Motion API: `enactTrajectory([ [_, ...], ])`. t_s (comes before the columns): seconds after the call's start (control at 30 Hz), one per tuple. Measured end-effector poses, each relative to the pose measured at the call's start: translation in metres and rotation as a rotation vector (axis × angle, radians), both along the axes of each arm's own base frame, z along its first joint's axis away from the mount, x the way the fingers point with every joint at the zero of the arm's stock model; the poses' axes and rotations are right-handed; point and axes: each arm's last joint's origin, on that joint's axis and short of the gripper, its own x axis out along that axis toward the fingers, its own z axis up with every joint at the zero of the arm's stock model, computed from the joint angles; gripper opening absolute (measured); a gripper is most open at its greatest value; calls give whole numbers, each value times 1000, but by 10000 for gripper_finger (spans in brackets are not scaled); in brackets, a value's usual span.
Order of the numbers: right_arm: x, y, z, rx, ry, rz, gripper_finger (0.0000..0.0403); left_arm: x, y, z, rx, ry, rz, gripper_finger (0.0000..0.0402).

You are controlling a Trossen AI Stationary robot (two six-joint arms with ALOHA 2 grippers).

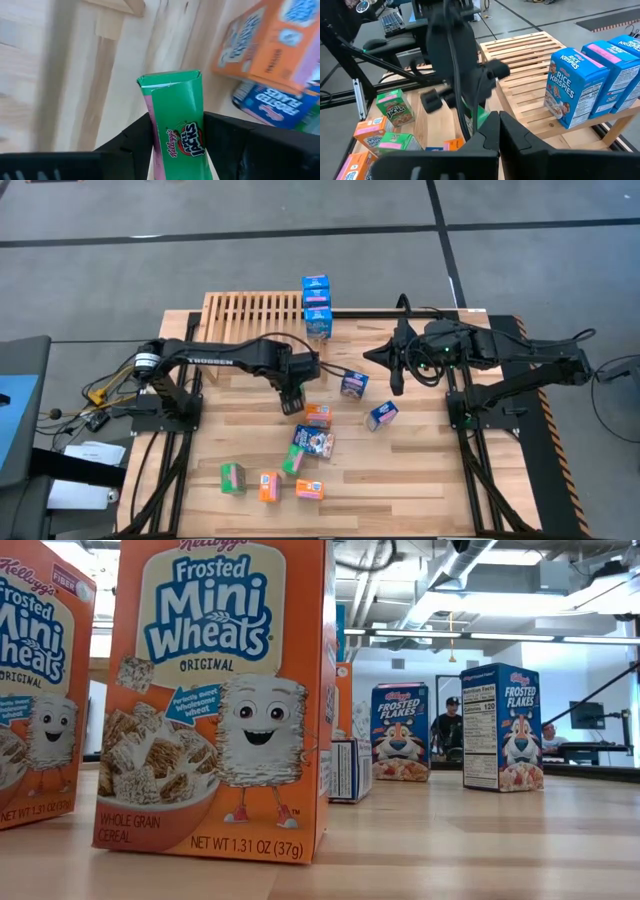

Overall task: Stack cereal on shelf
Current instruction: Put the top green cereal box on the shelf

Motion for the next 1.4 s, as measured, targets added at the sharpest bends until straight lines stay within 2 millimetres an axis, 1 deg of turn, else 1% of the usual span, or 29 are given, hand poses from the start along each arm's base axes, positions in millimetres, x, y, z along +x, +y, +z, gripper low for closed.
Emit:
enactTrajectory([
  [0.1,0,0,0,-1,0,-1,17,-4,-1,22,-5,20,-36,144],
  [0.27,0,0,0,-1,0,-1,17,-12,-1,69,19,-1,-134,144],
  [0.37,0,0,0,-1,0,-2,17,-18,4,98,50,-53,-182,144],
  [0.53,0,0,0,-3,0,-3,17,-35,21,141,119,-130,-241,144],
  [0.67,0,-1,0,-12,1,-27,17,-50,47,163,165,-166,-238,144],
  [0.8,0,-3,0,-19,1,-57,17,-66,77,173,209,-166,-211,144],
  [0.97,-1,-8,0,-21,-1,-93,17,-78,118,177,250,-205,-196,144],
  [1.07,-1,-12,0,-24,0,-121,17,-84,143,175,278,-207,-185,144],
  [1.13,-1,-15,1,-19,-4,-134,17,-88,159,170,283,-175,-178,144],
  [1.2,-2,-18,1,-17,-8,-148,17,-89,174,166,291,-183,-175,144],
  [1.27,-2,-20,1,-17,-14,-160,17,-95,191,162,277,-197,-159,144],
  [1.33,0,-24,2,-16,-23,-176,17,-98,204,162,302,-225,-159,144],
  [1.4,0,-26,2,-16,-28,-187,17,-101,216,157,303,-205,-173,144],
])
